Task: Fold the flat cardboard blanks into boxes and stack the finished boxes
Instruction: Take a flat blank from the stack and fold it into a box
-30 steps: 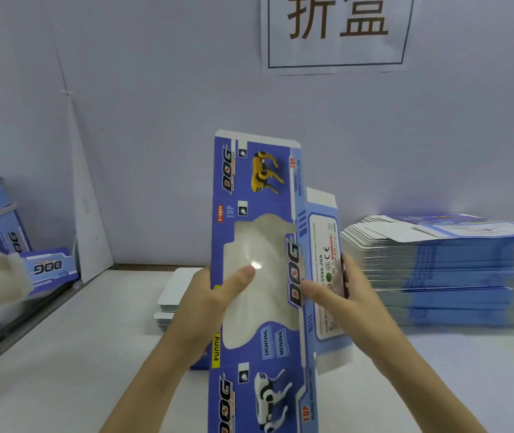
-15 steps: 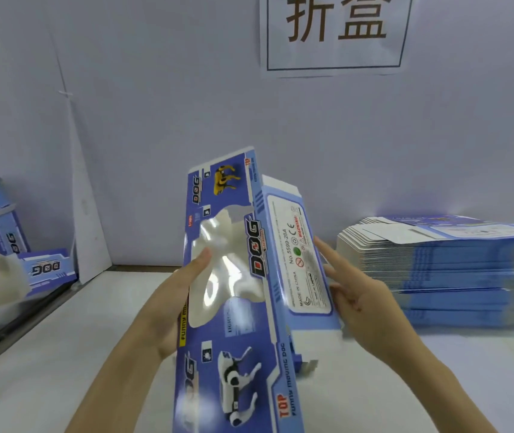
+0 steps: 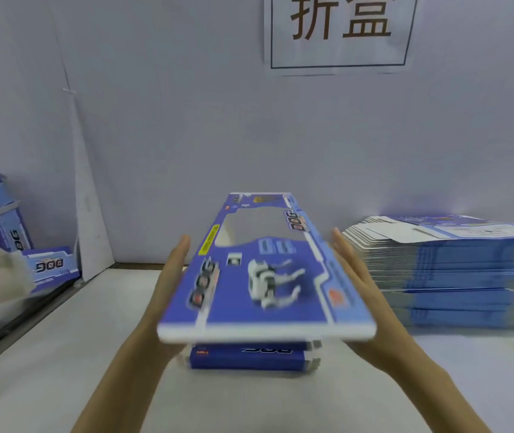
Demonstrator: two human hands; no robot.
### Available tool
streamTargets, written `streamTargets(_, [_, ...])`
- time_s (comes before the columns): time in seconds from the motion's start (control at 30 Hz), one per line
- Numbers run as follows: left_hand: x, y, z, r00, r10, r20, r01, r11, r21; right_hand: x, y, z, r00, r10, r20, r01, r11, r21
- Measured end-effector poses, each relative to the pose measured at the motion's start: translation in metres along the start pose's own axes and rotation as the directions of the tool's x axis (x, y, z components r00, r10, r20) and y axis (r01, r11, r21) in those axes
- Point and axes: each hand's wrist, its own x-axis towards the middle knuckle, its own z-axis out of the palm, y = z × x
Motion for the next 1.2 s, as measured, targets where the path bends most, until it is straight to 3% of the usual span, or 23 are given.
streamTargets(0.1, [-0.007, -0.003, 0.004, 0.992, 0.090, 0.091, -0.100, 0.988, 0.120, -0.002, -0.011, 0.000, 0.990, 0.062, -0.124, -0.055, 0.997, 0.060])
streamTargets(0.2, [-0.012, 0.002, 0.013, 0.951, 0.247, 0.186, -0.275, 0.951, 0.144, -0.001, -0.018, -0.004, 0.983, 0.106, -0.147, -0.082, 0.983, 0.163])
streamTargets(0.3, [-0.014, 0.002, 0.017, 0.905, 0.255, 0.342, -0.326, 0.930, 0.169, 0.001, -0.027, -0.007, 0.976, 0.115, -0.187, -0.050, 0.946, 0.320])
streamTargets(0.4, [-0.018, 0.001, 0.022, 0.882, 0.346, 0.321, -0.409, 0.900, 0.153, 0.002, -0.035, -0.006, 0.975, 0.129, -0.184, -0.035, 0.895, 0.444])
streamTargets(0.6, [-0.022, 0.002, 0.026, 0.893, 0.296, 0.339, -0.343, 0.936, 0.085, 0.004, -0.043, -0.004, 0.978, 0.147, -0.151, -0.039, 0.830, 0.556])
streamTargets(0.77, [-0.025, 0.002, 0.026, 0.962, 0.202, 0.185, -0.216, 0.975, 0.057, 0.009, -0.032, -0.017, 0.941, 0.291, -0.172, -0.133, 0.785, 0.605])
streamTargets(1.0, [-0.029, -0.003, 0.037, 0.962, 0.090, 0.259, -0.087, 0.996, -0.022, 0.006, -0.037, -0.010, 0.967, 0.255, 0.000, -0.215, 0.814, 0.540])
streamTargets(1.2, [-0.025, 0.000, 0.027, 0.960, 0.053, 0.275, -0.037, 0.997, -0.065, 0.005, -0.037, -0.009, 0.973, 0.227, 0.046, -0.222, 0.859, 0.462])
